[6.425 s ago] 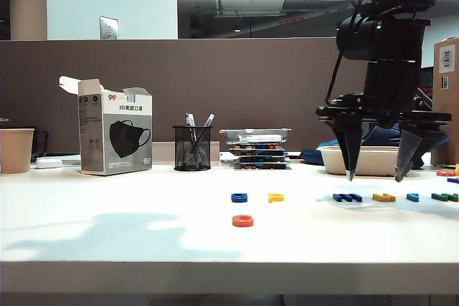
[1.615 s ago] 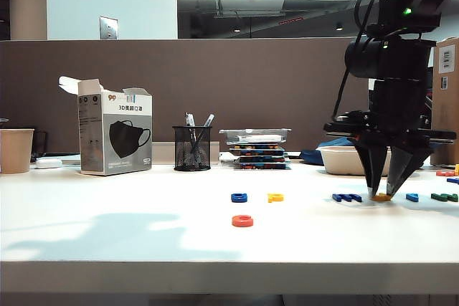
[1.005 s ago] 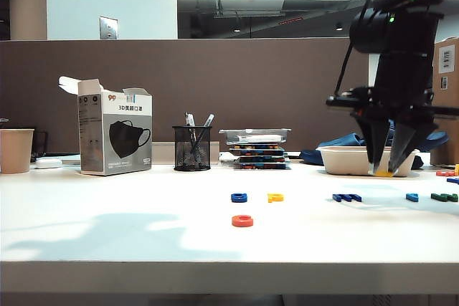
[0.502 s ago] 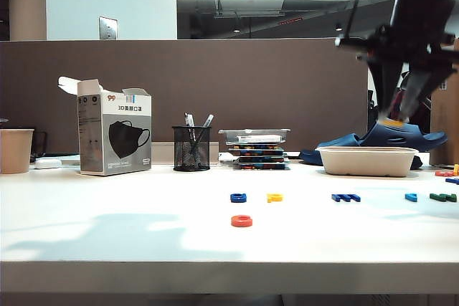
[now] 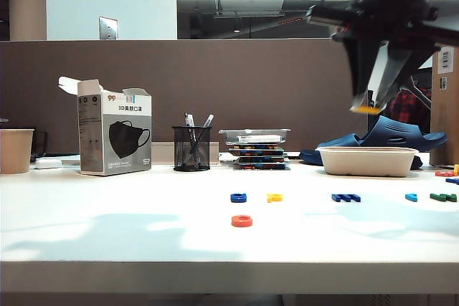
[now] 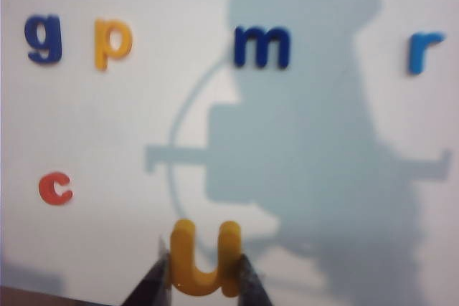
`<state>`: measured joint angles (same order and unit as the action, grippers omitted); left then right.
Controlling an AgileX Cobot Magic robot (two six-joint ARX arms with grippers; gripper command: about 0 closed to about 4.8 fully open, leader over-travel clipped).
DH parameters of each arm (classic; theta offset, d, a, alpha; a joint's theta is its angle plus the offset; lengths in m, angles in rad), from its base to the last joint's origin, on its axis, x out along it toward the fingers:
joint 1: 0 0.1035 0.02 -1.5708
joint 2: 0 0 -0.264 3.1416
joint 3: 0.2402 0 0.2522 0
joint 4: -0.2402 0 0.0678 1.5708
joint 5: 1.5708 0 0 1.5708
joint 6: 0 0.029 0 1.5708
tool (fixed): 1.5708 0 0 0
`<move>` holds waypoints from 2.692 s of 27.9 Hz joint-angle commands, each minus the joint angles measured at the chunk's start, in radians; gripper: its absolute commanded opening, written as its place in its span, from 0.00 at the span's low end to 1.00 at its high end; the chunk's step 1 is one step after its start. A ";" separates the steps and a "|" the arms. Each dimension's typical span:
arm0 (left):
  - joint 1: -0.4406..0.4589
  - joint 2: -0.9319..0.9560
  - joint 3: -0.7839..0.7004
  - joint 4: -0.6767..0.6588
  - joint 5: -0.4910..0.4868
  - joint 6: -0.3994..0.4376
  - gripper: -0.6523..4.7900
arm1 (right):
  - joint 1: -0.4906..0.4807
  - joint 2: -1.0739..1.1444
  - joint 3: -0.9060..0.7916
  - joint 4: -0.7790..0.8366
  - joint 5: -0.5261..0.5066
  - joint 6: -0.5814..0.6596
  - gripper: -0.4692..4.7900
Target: Select the appropriate letters from the row of letter magnets placed on the table to arrange into the word "cup".
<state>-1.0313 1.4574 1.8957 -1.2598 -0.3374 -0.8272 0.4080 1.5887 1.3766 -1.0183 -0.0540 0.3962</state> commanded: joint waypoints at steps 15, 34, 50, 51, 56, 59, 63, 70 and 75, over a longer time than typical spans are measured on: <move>0.000 -0.003 0.004 0.005 -0.006 0.005 0.11 | 0.242 0.029 -0.210 0.287 0.058 0.218 0.28; 0.000 -0.003 0.004 0.005 -0.006 0.005 0.11 | 0.251 0.127 -0.211 0.333 0.055 0.252 0.28; 0.000 -0.003 0.004 0.005 -0.006 0.005 0.11 | 0.251 0.160 -0.216 0.362 0.025 0.255 0.29; 0.000 -0.003 0.004 0.005 -0.006 0.005 0.11 | 0.251 0.166 -0.216 0.357 0.026 0.255 0.29; 0.000 -0.003 0.004 0.005 -0.006 0.005 0.11 | 0.251 0.192 -0.216 0.348 0.021 0.255 0.29; 0.000 -0.003 0.004 0.005 -0.006 0.005 0.11 | 0.251 0.197 -0.216 0.345 0.022 0.256 0.29; 0.000 -0.003 0.004 0.005 -0.006 0.005 0.11 | 0.251 0.197 -0.216 0.348 0.022 0.256 0.33; 0.000 -0.003 0.004 0.005 -0.006 0.005 0.11 | 0.251 0.197 -0.216 0.350 0.021 0.256 0.43; 0.000 -0.003 0.004 0.005 -0.006 0.005 0.11 | 0.251 0.197 -0.216 0.350 0.021 0.256 0.51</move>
<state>-1.0313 1.4574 1.8957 -1.2602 -0.3374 -0.8272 0.6598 1.7832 1.1603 -0.6632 -0.0345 0.6472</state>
